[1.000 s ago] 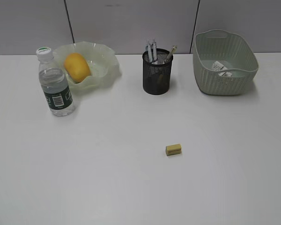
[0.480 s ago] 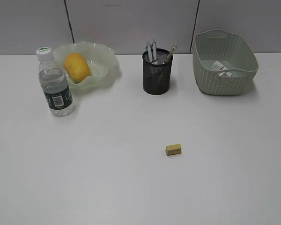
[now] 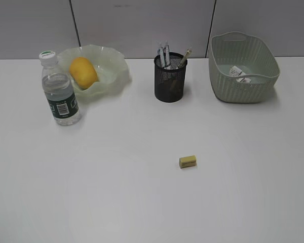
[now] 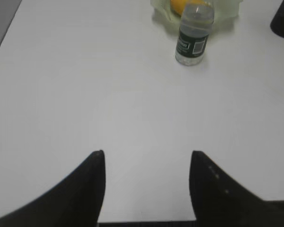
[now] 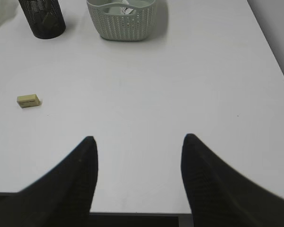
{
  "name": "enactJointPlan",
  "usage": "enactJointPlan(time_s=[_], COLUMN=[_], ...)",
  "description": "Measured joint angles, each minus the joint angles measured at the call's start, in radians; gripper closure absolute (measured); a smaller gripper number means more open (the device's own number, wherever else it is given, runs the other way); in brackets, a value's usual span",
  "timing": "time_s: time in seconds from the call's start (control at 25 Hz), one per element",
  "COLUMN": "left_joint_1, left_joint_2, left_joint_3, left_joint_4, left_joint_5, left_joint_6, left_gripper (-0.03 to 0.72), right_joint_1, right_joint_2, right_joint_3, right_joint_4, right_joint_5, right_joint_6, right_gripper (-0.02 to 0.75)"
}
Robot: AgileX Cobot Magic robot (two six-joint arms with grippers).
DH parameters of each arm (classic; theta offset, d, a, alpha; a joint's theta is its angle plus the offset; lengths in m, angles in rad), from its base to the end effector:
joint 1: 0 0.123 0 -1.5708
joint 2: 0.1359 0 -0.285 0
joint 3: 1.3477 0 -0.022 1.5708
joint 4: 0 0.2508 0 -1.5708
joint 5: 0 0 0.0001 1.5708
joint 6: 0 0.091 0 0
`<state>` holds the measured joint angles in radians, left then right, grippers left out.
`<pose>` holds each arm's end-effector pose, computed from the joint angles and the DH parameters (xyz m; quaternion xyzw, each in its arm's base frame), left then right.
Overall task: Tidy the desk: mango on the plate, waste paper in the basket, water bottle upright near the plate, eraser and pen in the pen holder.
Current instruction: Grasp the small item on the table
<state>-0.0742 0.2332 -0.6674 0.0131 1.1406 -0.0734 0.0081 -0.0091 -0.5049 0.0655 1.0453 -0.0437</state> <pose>0.0148 0.0000 0.3169 0.0001 0.8889 -0.0273 0.4573 -0.0063 0.0051 0.2800 -0.0231 0.8447 0.0232 0.5342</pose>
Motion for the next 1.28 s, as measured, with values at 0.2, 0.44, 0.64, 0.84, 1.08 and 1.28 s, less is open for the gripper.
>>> enactJointPlan(time_s=[0.2,0.44,0.64,0.84,1.08,1.28], left_joint_1=[0.0,0.0,-0.021,-0.153,-0.361,-0.481], left_joint_2=[0.298,0.641,0.87,1.091,1.314,1.483], left_joint_3=[-0.151,-0.314,-0.384,-0.46,-0.574,-0.695], left_joint_4=[-0.013,-0.155,-0.19,-0.191,-0.148,-0.124], left_joint_5=[0.072,0.075,0.075,0.074,0.074,0.036], left_joint_6=[-0.005,-0.019,0.031,0.126,0.312,0.497], left_gripper=[0.253,0.253,0.253,0.253,0.253,0.253], right_joint_1=[0.0,0.0,0.0,0.0,0.0,0.0], right_joint_2=[0.0,0.0,0.0,0.0,0.0,0.0], right_joint_3=[0.0,0.0,0.0,0.0,0.0,0.0], right_joint_4=[0.0,0.001,0.002,0.002,0.002,0.002], right_joint_5=[-0.001,-0.001,-0.002,-0.002,-0.003,-0.003], right_joint_6=[0.0,0.0,0.0,0.0,0.0,0.0], right_gripper=[0.289,0.289,0.289,0.29,0.302,0.302])
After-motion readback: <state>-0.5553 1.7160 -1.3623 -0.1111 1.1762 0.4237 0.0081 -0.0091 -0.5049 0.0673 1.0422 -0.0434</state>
